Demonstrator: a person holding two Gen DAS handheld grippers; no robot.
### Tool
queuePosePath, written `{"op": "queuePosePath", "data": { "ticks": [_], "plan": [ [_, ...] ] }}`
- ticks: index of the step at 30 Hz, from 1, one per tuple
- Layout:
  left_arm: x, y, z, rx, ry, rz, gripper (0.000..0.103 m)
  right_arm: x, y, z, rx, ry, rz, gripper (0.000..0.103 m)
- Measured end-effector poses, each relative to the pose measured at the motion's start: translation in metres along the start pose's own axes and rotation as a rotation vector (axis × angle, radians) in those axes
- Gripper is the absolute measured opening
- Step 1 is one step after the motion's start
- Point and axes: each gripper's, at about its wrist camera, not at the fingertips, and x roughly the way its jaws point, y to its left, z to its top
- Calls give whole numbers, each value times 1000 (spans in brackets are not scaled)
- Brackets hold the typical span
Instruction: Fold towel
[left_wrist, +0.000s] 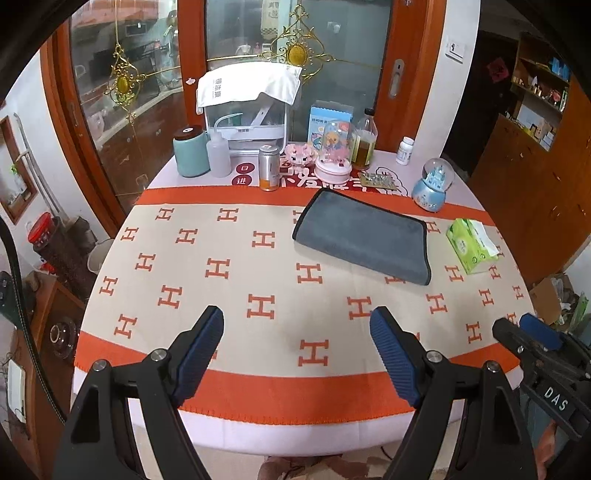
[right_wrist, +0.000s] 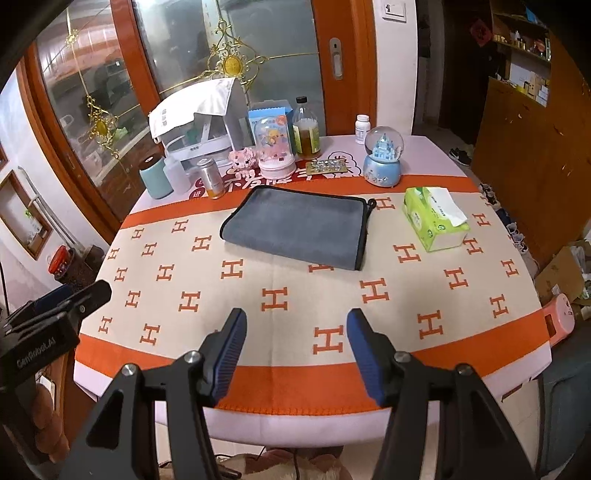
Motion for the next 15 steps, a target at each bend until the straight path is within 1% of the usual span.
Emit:
{"op": "queuePosePath", "data": {
  "ticks": [9,15],
  "plan": [
    [-6,-9,-5,-4,-5,23,81,-6,-2,-1,-30,-30,-48,57],
    [-4,-13,-5,-16,4,30,81,-4,-7,3,-23,-29,-57,57]
  ]
}}
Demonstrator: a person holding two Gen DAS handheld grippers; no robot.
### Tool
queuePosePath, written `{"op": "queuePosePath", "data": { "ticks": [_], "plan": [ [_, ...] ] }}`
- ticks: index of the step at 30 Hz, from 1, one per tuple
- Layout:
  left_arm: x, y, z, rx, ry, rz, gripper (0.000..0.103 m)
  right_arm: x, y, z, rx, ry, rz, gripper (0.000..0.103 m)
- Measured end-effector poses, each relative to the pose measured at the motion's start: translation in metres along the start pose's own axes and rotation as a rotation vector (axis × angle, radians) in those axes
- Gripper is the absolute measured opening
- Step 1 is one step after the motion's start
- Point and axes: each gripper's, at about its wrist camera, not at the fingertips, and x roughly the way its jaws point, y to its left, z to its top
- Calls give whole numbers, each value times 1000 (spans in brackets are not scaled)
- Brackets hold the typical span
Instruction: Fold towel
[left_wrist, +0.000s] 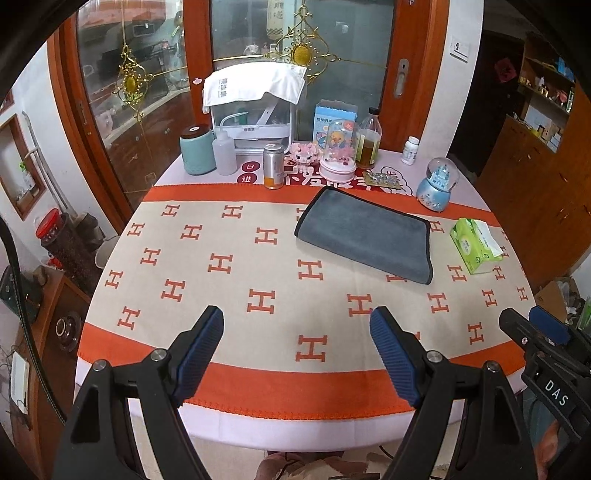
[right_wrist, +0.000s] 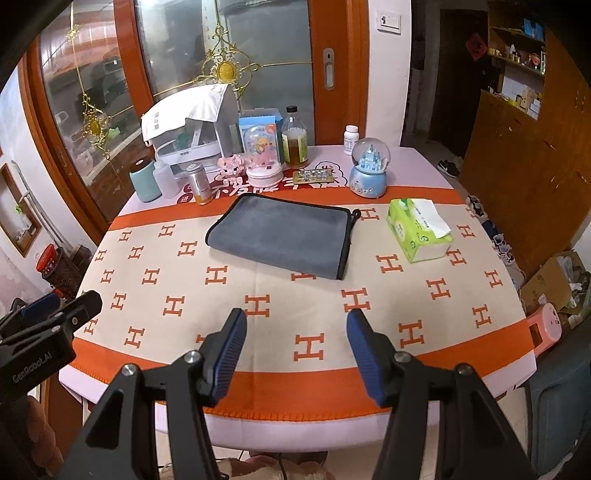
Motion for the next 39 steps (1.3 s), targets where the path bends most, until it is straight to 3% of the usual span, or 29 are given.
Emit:
{"op": "queuePosePath", "data": {
  "ticks": [39],
  "plan": [
    [11,4,4,5,22,-2,81,9,12,4,-15,10,15,57]
  ]
}}
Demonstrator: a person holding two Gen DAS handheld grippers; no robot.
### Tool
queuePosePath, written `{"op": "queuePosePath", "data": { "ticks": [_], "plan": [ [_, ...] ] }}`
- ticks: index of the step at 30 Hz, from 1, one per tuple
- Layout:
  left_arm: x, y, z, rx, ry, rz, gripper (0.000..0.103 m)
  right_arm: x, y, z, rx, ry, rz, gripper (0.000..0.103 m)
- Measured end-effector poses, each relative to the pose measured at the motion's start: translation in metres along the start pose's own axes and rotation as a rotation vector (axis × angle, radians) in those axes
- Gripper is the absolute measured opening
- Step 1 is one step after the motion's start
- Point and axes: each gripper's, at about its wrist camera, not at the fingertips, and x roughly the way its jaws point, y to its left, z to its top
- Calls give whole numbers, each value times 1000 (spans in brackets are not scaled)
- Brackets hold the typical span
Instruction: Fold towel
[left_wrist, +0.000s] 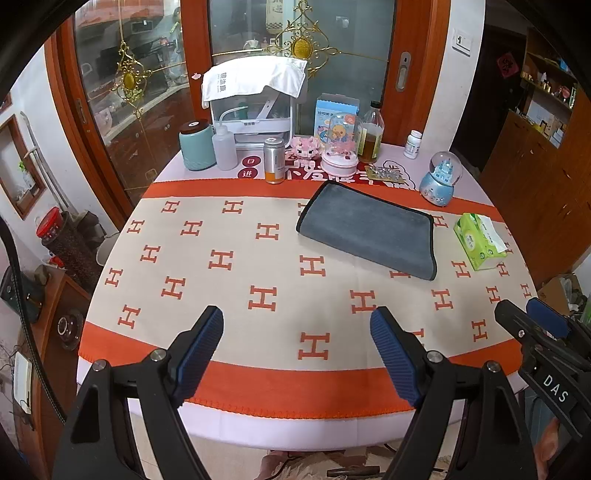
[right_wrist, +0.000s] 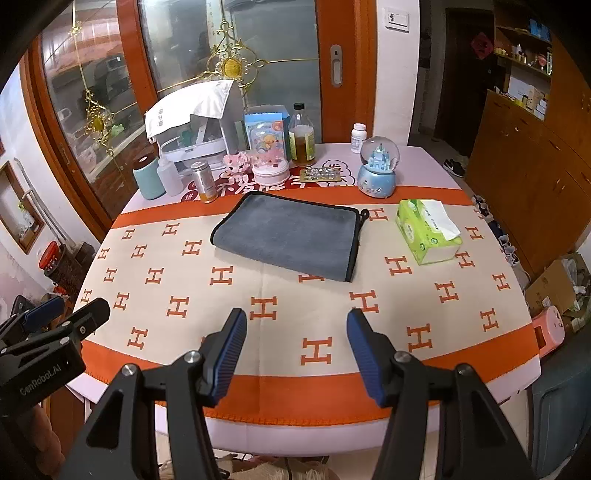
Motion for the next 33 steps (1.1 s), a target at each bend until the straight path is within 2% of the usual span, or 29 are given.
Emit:
{"op": "queuePosePath", "data": {
  "ticks": [33],
  "plan": [
    [-5,10,-7,3,-12,11,81,1,-1,0,-11,0,7,57]
  ]
}}
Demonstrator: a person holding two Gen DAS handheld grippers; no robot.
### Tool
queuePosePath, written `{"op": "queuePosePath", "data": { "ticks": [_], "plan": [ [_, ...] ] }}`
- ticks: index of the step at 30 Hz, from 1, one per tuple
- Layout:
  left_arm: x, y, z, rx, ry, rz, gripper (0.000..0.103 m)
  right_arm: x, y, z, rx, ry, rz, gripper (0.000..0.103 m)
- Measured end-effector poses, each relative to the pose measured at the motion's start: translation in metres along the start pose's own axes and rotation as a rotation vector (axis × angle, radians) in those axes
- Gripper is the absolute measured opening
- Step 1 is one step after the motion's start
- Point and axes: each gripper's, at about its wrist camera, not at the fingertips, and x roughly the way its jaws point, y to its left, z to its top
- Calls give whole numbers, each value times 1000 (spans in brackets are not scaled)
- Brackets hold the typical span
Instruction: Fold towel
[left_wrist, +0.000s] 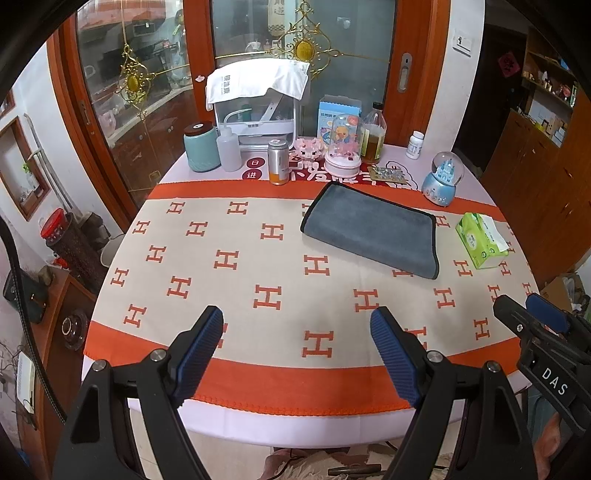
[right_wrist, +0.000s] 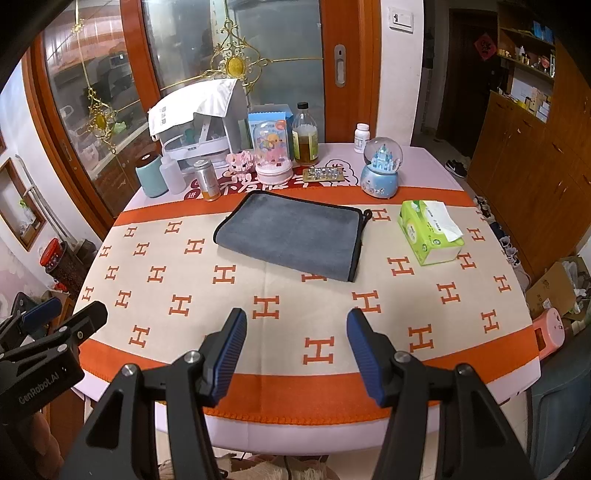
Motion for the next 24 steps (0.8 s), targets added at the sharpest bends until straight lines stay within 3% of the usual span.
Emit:
{"op": "queuePosePath", "data": {
  "ticks": [24],
  "plan": [
    [-5,-3,-2,11,-1,-5,84,-2,-1,-4,11,6,1,57]
  ]
}}
